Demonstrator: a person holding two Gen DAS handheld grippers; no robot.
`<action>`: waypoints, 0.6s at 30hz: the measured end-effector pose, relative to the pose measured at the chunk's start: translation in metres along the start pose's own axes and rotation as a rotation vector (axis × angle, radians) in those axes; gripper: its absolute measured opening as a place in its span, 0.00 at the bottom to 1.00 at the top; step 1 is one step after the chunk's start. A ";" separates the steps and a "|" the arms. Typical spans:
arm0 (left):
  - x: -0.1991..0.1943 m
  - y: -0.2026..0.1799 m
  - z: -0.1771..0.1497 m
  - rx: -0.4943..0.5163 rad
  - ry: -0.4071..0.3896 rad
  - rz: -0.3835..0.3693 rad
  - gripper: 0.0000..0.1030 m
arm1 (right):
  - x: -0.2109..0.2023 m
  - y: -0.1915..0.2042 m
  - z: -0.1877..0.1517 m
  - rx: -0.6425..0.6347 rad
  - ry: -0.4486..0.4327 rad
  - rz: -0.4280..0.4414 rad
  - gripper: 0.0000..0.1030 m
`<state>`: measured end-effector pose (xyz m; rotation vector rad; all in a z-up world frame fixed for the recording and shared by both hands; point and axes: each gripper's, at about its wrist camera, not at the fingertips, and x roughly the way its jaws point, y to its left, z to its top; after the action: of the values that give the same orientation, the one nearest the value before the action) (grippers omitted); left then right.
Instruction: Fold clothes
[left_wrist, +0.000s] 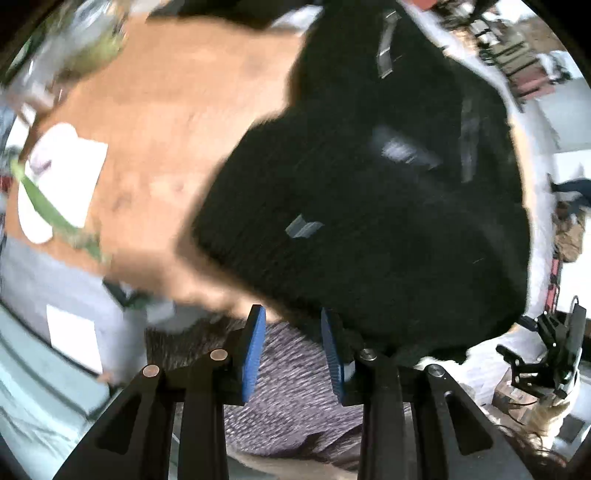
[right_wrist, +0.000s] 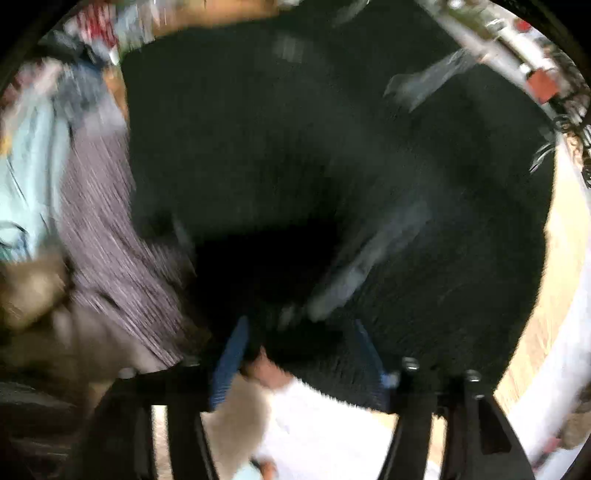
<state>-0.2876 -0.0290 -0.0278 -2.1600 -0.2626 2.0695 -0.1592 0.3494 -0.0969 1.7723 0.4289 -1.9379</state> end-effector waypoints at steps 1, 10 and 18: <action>-0.002 -0.007 0.012 -0.006 0.008 0.002 0.31 | -0.013 -0.004 0.005 0.008 -0.055 0.014 0.79; 0.070 -0.027 0.117 -0.232 0.257 0.121 0.32 | 0.024 -0.025 0.066 -0.053 -0.032 0.003 0.81; 0.082 -0.059 0.151 -0.180 0.303 0.210 0.63 | 0.030 -0.031 0.090 -0.148 -0.030 0.057 0.82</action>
<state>-0.4371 0.0439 -0.1012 -2.6736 -0.2006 1.8388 -0.2533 0.3240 -0.1193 1.6426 0.4927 -1.8413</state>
